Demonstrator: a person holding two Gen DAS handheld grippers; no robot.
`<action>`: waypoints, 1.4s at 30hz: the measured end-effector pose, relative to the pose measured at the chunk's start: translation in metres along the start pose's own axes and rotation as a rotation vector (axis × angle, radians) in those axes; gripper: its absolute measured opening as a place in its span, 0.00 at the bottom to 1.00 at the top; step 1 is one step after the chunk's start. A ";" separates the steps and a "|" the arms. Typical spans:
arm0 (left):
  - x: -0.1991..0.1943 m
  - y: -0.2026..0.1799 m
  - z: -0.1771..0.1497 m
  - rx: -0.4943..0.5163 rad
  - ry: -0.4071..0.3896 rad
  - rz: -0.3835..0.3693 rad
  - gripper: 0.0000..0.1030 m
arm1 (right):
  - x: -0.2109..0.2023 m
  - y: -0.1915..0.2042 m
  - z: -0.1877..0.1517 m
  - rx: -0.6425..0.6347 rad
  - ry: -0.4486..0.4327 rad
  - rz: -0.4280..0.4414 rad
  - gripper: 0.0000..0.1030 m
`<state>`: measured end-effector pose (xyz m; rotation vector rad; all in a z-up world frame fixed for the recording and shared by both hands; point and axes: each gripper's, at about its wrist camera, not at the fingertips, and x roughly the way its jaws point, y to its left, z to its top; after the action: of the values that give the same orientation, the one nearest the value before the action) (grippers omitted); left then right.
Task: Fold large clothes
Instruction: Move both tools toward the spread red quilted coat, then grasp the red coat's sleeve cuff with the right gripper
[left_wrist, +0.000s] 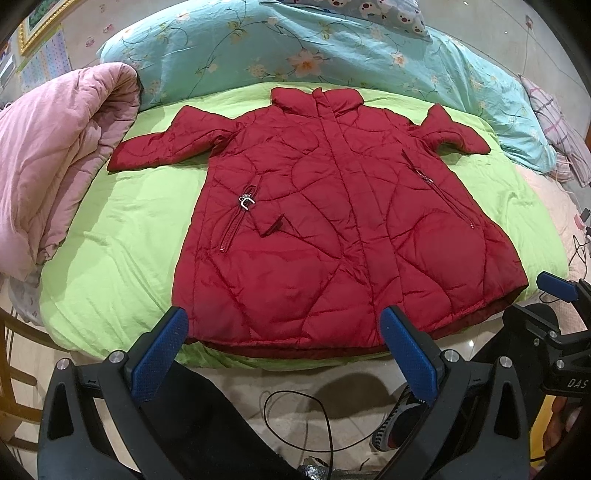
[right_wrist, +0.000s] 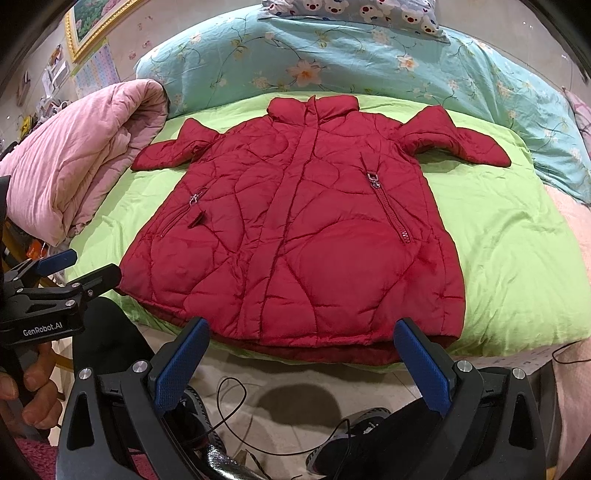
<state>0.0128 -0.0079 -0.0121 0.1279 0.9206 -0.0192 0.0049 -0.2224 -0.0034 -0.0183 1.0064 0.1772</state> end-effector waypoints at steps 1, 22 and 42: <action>0.000 0.000 0.000 0.007 0.005 0.010 1.00 | 0.000 -0.001 0.000 0.008 0.007 0.013 0.98; 0.043 0.003 0.038 -0.047 0.013 -0.071 1.00 | 0.025 -0.034 0.038 0.056 -0.064 0.030 0.98; 0.098 0.003 0.107 -0.054 0.009 -0.048 1.00 | 0.070 -0.132 0.114 0.200 -0.129 -0.049 0.98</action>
<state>0.1566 -0.0137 -0.0256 0.0556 0.9324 -0.0380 0.1576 -0.3317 -0.0096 0.1487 0.8907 0.0315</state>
